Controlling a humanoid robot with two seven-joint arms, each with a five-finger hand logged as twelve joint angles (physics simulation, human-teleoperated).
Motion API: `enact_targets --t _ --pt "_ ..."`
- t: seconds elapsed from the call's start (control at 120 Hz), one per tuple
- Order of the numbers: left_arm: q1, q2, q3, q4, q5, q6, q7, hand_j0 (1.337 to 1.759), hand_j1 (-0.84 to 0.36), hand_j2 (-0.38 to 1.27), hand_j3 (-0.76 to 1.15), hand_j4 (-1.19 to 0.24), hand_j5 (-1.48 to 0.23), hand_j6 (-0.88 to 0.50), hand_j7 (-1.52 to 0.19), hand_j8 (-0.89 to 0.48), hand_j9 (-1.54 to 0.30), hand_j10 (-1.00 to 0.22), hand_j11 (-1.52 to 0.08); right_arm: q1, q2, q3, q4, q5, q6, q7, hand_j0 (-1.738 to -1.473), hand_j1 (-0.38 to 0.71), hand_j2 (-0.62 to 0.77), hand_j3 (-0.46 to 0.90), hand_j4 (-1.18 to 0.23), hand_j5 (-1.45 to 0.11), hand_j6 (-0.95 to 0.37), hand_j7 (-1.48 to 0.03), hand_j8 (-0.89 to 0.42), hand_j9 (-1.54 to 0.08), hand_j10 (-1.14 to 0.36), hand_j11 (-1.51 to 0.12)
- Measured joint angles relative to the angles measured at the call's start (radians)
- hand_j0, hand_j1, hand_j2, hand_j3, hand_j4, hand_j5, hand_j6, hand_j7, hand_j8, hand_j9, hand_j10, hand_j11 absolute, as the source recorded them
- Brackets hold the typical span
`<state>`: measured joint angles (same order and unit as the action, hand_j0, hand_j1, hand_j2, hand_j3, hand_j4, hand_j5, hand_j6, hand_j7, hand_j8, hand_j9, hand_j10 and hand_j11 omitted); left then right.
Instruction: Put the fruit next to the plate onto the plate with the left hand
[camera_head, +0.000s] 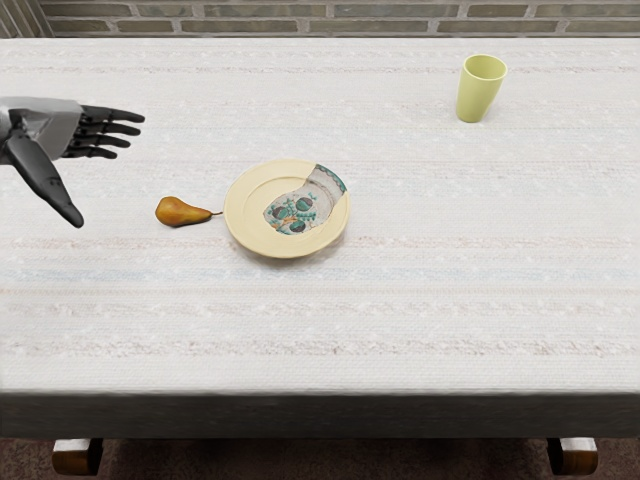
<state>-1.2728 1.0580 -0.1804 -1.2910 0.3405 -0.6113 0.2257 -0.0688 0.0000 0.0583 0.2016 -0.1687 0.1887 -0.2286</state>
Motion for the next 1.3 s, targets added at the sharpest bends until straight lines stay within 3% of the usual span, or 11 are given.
enact_targets --t 0.075,0.233,0.283,0.35,0.392,0.508,0.583,0.675,0.85,1.067,1.3 --pt "0.000 -0.001 -0.001 -0.002 0.001 0.000 0.016 1.658 0.33 0.00 0.00 -0.02 -0.03 -0.03 -0.03 -0.03 -0.03 -0.02 -0.03 0.000 0.000 0.001 -0.005 0.000 0.000 -0.001 -1.658 -0.35 0.00 0.00 0.00 0.00 0.00 0.00 0.00 0.00 0.00 0.00" --pt "-0.011 0.011 -0.032 -0.035 0.001 0.000 0.090 1.658 0.33 0.00 0.00 -0.02 -0.03 -0.03 -0.03 -0.03 -0.03 -0.02 -0.03 0.003 0.000 0.004 -0.011 0.000 0.000 0.000 -1.658 -0.35 0.00 0.00 0.00 0.00 0.00 0.00 0.00 0.00 0.00 0.00" --pt "-0.012 -0.004 -0.056 -0.044 0.001 0.000 0.135 1.658 0.33 0.00 0.00 -0.02 -0.03 -0.03 -0.03 -0.03 -0.03 -0.02 -0.03 0.004 0.000 0.002 -0.011 0.000 0.000 0.000 -1.658 -0.35 0.00 0.00 0.00 0.00 0.00 0.00 0.00 0.00 0.00 0.00" --pt "-0.030 -0.096 -0.076 -0.056 0.001 0.000 0.240 1.658 0.33 0.00 0.00 -0.03 -0.03 -0.03 -0.03 -0.03 -0.03 -0.02 -0.03 0.004 0.000 0.001 -0.012 0.000 0.000 0.000 -1.658 -0.35 0.00 0.00 0.00 0.00 0.00 0.00 0.00 0.00 0.00 0.00" --pt "-0.031 -0.104 -0.084 -0.068 0.001 0.000 0.288 1.658 0.33 0.00 0.00 -0.03 -0.03 -0.03 -0.03 -0.03 -0.03 -0.02 -0.03 0.004 0.000 0.000 -0.012 0.000 0.000 0.000 -1.658 -0.35 0.00 0.00 0.00 0.00 0.00 0.00 0.00 0.00 0.00 0.00" --pt "-0.031 -0.119 -0.103 -0.138 0.096 0.000 0.353 1.658 0.32 0.00 0.00 -0.03 -0.03 -0.03 -0.03 -0.03 -0.03 -0.02 -0.03 0.003 0.000 0.000 -0.012 0.000 0.000 0.000 -1.658 -0.35 0.00 0.00 0.00 0.00 0.00 0.00 0.00 0.00 0.00 0.00" --pt "-0.035 -0.132 -0.114 -0.183 0.175 0.000 0.370 1.658 0.33 0.00 0.00 -0.03 -0.03 -0.03 -0.03 -0.03 -0.03 -0.02 -0.03 0.002 0.000 0.000 -0.013 0.000 0.000 0.000 -1.658 -0.35 0.00 0.00 0.00 0.00 0.00 0.00 0.00 0.00 0.00 0.00" --pt "-0.033 -0.237 -0.122 -0.241 0.332 0.016 0.379 1.658 0.32 0.00 0.00 -0.03 -0.03 -0.03 -0.03 -0.03 -0.03 -0.02 -0.03 0.000 0.000 -0.001 -0.013 0.000 0.000 0.000 -1.658 -0.35 0.00 0.00 0.00 0.00 0.00 0.00 0.00 0.00 0.00 0.00" --pt "-0.029 -0.243 -0.136 -0.309 0.512 0.162 0.384 1.658 0.32 0.01 0.00 -0.03 -0.04 -0.03 -0.04 -0.03 -0.04 -0.03 -0.04 -0.003 0.000 -0.001 -0.013 0.000 0.000 0.000 -1.658 -0.35 0.00 0.00 0.00 0.00 0.00 0.00 0.00 0.00 0.00 0.00" --pt "0.061 -0.282 -0.132 -0.321 0.698 0.338 0.385 1.658 0.31 0.01 0.00 -0.04 -0.04 -0.04 -0.04 -0.04 -0.04 -0.03 -0.04 -0.003 0.000 -0.001 -0.013 0.000 0.000 0.000 -1.658 -0.35 0.00 0.00 0.00 0.00 0.00 0.00 0.00 0.00 0.00 0.00" --pt "0.134 -0.345 -0.127 -0.281 0.806 0.400 0.385 1.658 0.31 0.01 0.00 -0.04 -0.04 -0.04 -0.04 -0.04 -0.04 -0.04 -0.04 -0.002 0.000 0.000 -0.013 0.000 0.000 0.000 -1.658 -0.35 0.00 0.00 0.00 0.00 0.00 0.00 0.00 0.00 0.00 0.00"
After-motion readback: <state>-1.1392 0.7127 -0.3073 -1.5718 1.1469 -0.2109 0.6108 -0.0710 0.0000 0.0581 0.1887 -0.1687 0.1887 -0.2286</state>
